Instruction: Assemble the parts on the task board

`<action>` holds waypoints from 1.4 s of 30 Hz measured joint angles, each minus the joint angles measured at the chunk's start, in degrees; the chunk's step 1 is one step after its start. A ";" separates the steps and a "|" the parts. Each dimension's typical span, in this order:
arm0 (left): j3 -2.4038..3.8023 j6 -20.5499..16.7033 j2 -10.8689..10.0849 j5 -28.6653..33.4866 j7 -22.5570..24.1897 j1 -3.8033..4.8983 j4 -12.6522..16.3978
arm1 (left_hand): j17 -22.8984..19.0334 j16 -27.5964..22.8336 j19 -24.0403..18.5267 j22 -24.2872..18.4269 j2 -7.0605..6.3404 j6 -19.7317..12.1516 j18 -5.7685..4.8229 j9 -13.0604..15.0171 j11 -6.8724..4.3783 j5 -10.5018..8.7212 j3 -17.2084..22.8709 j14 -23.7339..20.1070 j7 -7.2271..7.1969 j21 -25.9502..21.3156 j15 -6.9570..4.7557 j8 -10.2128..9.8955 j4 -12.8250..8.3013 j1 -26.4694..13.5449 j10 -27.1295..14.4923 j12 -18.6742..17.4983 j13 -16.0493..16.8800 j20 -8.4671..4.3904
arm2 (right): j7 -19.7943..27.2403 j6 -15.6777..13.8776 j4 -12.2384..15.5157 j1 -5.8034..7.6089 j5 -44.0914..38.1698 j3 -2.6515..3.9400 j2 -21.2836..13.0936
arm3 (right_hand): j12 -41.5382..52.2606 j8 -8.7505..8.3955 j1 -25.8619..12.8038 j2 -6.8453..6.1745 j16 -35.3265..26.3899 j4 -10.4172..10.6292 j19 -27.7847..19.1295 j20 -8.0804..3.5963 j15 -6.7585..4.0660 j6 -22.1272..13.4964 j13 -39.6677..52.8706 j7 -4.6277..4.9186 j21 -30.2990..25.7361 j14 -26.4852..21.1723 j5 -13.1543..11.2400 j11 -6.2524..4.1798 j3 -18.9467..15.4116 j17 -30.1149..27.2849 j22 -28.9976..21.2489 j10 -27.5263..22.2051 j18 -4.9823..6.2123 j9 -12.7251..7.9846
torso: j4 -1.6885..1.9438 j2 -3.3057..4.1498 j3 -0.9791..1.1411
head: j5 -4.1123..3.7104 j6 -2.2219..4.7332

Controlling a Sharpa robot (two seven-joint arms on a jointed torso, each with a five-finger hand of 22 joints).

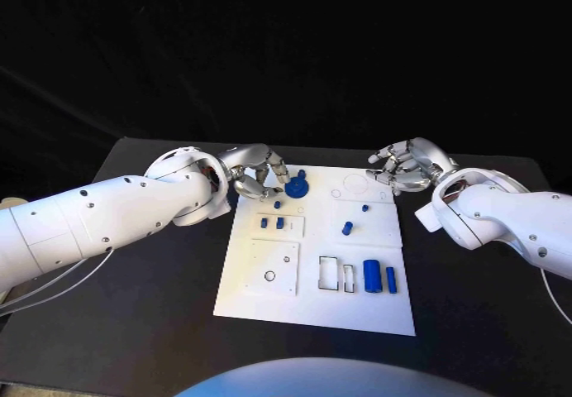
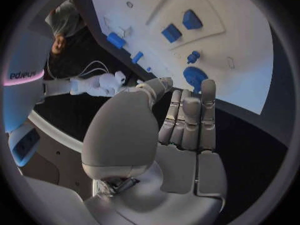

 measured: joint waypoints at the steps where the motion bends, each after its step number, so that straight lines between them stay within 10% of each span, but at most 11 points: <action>1: 0.17 -0.60 -0.46 2.13 0.31 0.02 0.14 | -3.63 -1.69 -0.21 -0.21 -0.01 0.08 0.00 0.00 -0.08 0.00 0.68 -1.97 0.08 -0.41 -0.08 0.00 -0.18 -0.01 0.08 0.31 -0.02 -0.20 | 0.05 0.18 -0.18 0.00 -0.18 0.00 -0.02 | -4.05 0.47 0.72 -0.72 -1.13 -0.58 -0.08 0.12 0.02 0.05 -3.67 0.02 -1.14 -0.20 0.00 0.35 1.15 -1.50 -0.72 -0.37 0.00 0.04 | 0.01 -0.03 -0.01 | -0.04 0.07; 10: 0.79 -4.98 -4.72 25.50 3.68 0.08 0.53 | -10.11 -9.23 -2.23 -2.18 -0.01 1.00 0.00 0.15 -0.22 0.00 2.14 -5.66 0.09 -3.27 -0.36 0.00 -0.76 -0.01 1.33 2.50 -0.20 -0.60 | 0.00 4.73 -1.13 0.02 -10.84 0.00 -0.08 | -27.02 2.28 2.90 -3.55 0.70 -4.89 4.55 1.06 1.37 0.13 -25.89 0.00 3.65 1.84 0.00 0.34 5.83 -0.63 4.03 -0.39 0.00 -0.03 | 0.21 -0.24 0.11 | -0.48 0.46; 19: 0.75 -6.46 -7.46 41.50 6.36 0.00 1.47 | -10.64 -9.89 -2.23 -2.54 0.66 1.83 0.01 0.36 -0.83 0.00 2.14 -5.42 -0.22 -3.66 -0.61 0.00 -0.76 -0.10 3.22 4.07 0.30 -0.60 | -1.92 11.68 0.12 -0.09 -29.48 0.00 -0.15 | -29.26 1.99 2.84 -3.63 2.54 -6.21 6.50 0.81 1.33 0.36 -29.33 -0.15 7.12 3.09 0.00 0.35 5.09 1.71 7.09 -0.39 -0.09 -0.66 | 0.28 -0.25 0.07 | -1.16 1.06; 21: 0.68 -6.50 -7.80 43.11 6.72 -0.02 1.68 | -10.65 -9.89 -2.23 -2.54 0.65 1.83 0.01 0.37 -0.83 0.00 2.14 -5.42 -0.22 -3.66 -0.61 0.00 -0.76 -0.10 3.22 4.21 0.30 -0.60 | -2.42 12.77 0.57 -0.22 -32.15 -0.02 -0.15 | -29.26 1.99 2.47 -4.01 4.18 -6.40 8.51 0.65 1.01 0.36 -29.95 -0.15 10.22 3.80 0.00 0.37 4.85 4.18 9.56 -0.37 -1.36 -0.84 | 0.29 -0.26 0.03 | -1.75 1.21; 42: 0.18 -6.49 -8.68 47.95 8.34 -0.14 2.12 | -10.86 -10.33 -2.23 -2.79 0.95 1.82 0.00 0.35 -0.83 0.00 2.13 -5.43 -0.22 -3.90 -0.60 0.00 -0.76 -0.40 3.21 4.34 0.30 -0.60 | -7.40 17.38 3.13 -1.48 -45.27 0.02 -0.09 | -31.20 1.99 2.25 -3.45 5.11 -5.79 10.24 0.59 0.94 0.62 -33.28 -0.30 13.21 3.86 0.00 0.93 3.03 5.36 12.51 0.20 -1.36 -1.39 | 0.23 -0.13 0.07 | -5.21 1.93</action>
